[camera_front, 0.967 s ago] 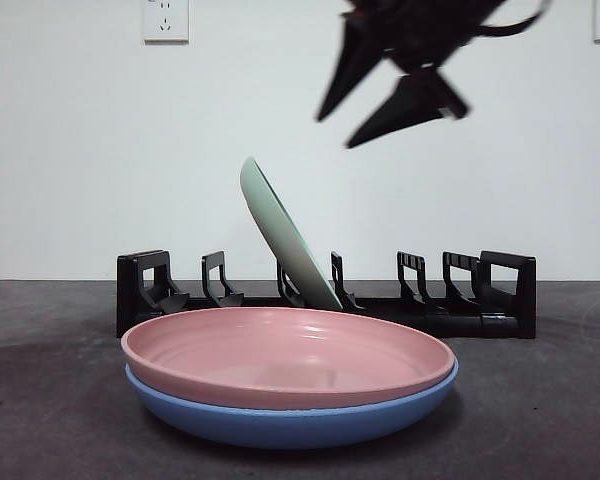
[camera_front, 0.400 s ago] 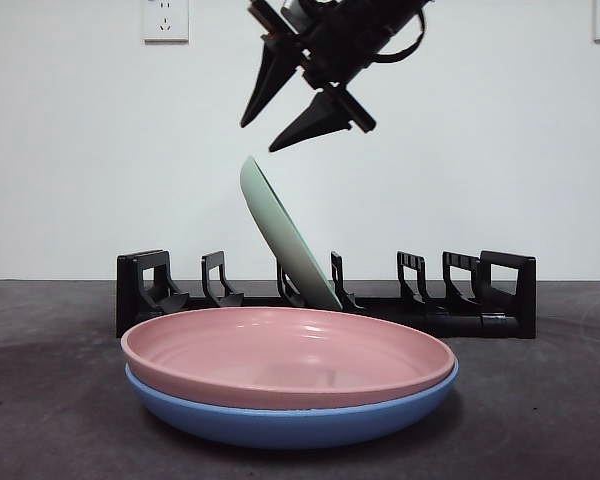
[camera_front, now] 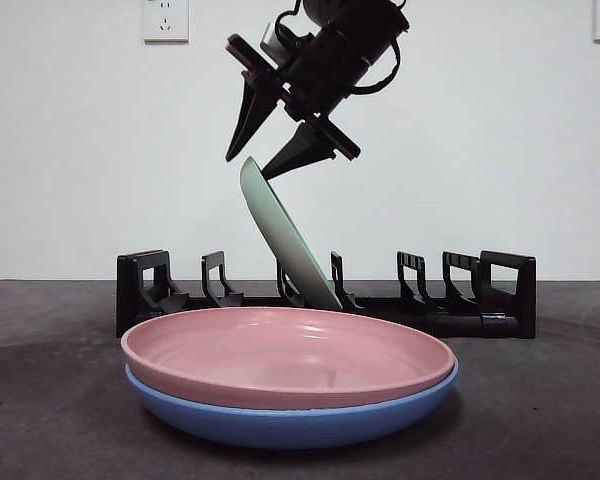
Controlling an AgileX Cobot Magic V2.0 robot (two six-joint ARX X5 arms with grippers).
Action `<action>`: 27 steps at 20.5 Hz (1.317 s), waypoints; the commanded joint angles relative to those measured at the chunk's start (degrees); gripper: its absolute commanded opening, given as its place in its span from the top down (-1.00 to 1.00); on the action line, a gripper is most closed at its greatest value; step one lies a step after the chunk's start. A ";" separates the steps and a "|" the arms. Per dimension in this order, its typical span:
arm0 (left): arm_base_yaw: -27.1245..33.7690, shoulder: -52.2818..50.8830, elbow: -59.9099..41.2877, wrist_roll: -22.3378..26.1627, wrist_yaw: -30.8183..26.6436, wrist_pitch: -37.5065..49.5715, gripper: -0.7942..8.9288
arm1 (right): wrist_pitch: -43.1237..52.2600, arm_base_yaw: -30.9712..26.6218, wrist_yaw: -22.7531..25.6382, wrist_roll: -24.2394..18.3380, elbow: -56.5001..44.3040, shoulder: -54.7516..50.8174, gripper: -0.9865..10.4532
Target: Place the plate
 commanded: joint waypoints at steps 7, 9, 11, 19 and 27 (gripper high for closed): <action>-0.13 0.15 1.01 0.66 -0.17 0.66 0.32 | -1.05 1.01 1.31 0.39 2.03 0.83 0.81; -0.13 0.15 1.01 0.66 -0.17 0.66 0.32 | -2.19 0.98 1.27 0.13 3.04 0.09 0.81; -0.13 0.15 1.01 0.66 -0.17 0.66 0.32 | -3.17 0.96 1.29 -0.24 4.35 -1.55 0.81; -0.13 0.15 1.01 0.66 -0.17 1.09 0.32 | -15.15 2.29 -0.96 -4.90 16.61 -7.08 0.81; -0.13 0.15 1.01 1.60 -0.17 1.09 0.32 | -28.13 9.29 8.00 -12.20 25.35 -8.31 0.81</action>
